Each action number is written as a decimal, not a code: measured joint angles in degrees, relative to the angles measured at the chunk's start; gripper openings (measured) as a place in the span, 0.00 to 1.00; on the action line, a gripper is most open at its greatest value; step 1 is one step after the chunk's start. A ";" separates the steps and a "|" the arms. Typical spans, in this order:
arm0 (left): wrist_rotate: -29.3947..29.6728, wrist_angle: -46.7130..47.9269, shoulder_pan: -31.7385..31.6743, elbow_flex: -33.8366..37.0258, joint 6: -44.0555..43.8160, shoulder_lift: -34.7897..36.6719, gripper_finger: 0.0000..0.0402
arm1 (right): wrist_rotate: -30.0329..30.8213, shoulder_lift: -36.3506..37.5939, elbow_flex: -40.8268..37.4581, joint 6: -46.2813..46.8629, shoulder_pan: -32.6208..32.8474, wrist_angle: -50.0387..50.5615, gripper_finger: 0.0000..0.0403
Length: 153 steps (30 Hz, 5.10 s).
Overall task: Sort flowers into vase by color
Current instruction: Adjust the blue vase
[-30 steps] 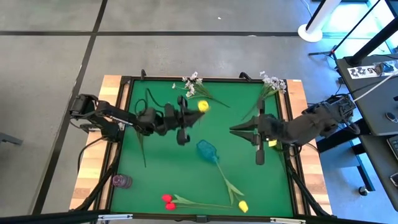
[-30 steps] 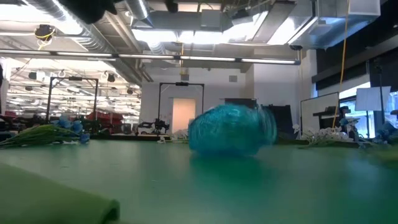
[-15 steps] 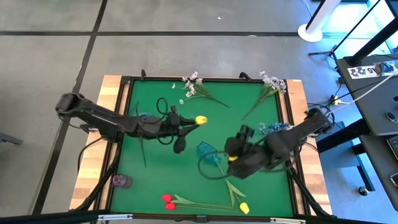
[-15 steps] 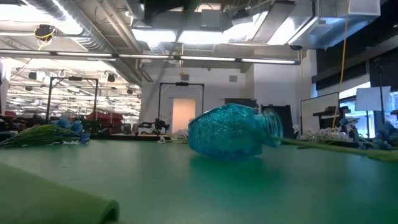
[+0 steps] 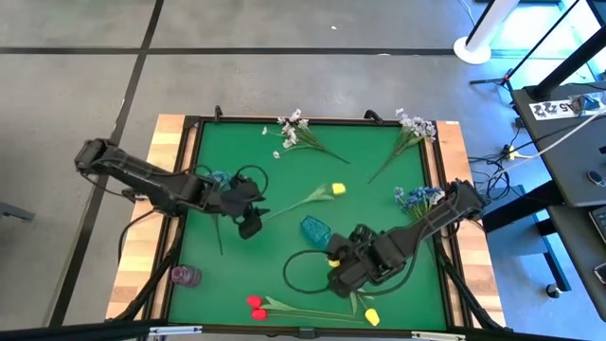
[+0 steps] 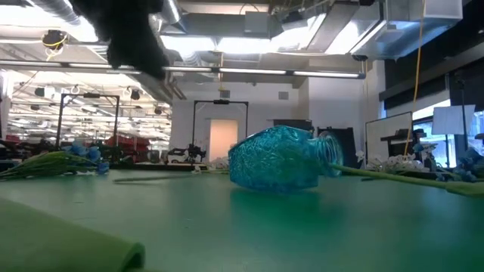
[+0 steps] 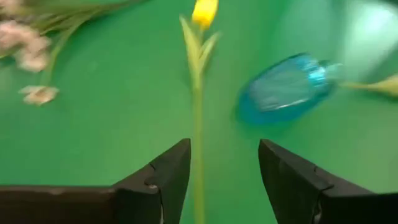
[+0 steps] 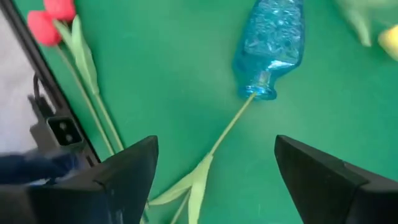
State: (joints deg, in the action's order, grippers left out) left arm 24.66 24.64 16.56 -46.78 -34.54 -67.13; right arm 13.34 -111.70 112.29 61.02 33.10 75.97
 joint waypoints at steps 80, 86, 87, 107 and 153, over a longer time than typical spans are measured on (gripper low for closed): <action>-11.91 10.40 -8.81 -36.65 53.09 -45.53 0.75 | -6.45 1.01 -6.01 29.90 1.00 -6.66 0.79; -6.97 14.63 -5.66 -36.72 51.94 -45.46 0.75 | -4.81 1.01 -5.99 26.69 0.98 -9.24 0.79; -7.03 15.16 -5.16 -36.72 51.12 -45.46 0.75 | -4.81 1.01 -6.01 25.91 0.98 -9.10 0.79; -20.92 36.33 -10.25 -36.76 29.35 -37.91 0.75 | 9.21 19.07 -5.95 -8.34 -8.97 8.71 0.79; -29.35 9.38 -17.53 -32.28 65.19 -41.73 0.83 | 5.02 23.80 -6.01 -8.97 -16.73 12.60 0.79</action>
State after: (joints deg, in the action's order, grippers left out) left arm -4.68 34.03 -0.97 -79.07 30.65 -108.86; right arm 18.36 -87.90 106.28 52.06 16.38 88.58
